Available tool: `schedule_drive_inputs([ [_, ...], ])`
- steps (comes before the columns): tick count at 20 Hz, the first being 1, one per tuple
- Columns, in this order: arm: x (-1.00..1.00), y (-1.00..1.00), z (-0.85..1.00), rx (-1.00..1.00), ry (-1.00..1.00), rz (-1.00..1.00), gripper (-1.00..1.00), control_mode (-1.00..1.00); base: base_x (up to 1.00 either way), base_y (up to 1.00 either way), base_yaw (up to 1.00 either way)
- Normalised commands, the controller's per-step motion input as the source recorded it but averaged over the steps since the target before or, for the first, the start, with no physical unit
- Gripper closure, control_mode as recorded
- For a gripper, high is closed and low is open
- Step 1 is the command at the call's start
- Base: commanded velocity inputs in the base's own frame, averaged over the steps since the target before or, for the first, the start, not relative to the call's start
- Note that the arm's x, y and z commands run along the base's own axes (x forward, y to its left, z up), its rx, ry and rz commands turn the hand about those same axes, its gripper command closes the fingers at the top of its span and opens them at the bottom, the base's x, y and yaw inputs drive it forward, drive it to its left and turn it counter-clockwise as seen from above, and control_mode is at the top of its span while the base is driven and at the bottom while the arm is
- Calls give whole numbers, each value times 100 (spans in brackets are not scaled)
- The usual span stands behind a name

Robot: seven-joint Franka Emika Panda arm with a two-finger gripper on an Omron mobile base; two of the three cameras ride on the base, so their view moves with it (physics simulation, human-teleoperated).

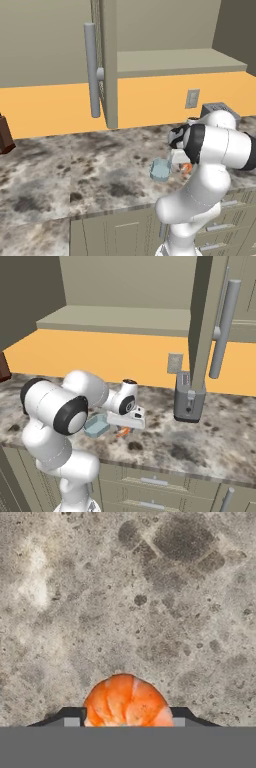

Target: Retrieve the tupperware from the cabinet, then place the raw meat into the tupperware to avoid contamination.

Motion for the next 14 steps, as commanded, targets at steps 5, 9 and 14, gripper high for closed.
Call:
schedule_drive_inputs([
  [5,-10,0,14,-1,0,-7,100,-100,0,0,0],
  [9,-19,0,39,-1,0,-7,100,-100,0,0,0],
  [14,-19,0,43,-1,-1,-8,100,-100,0,0,0],
])
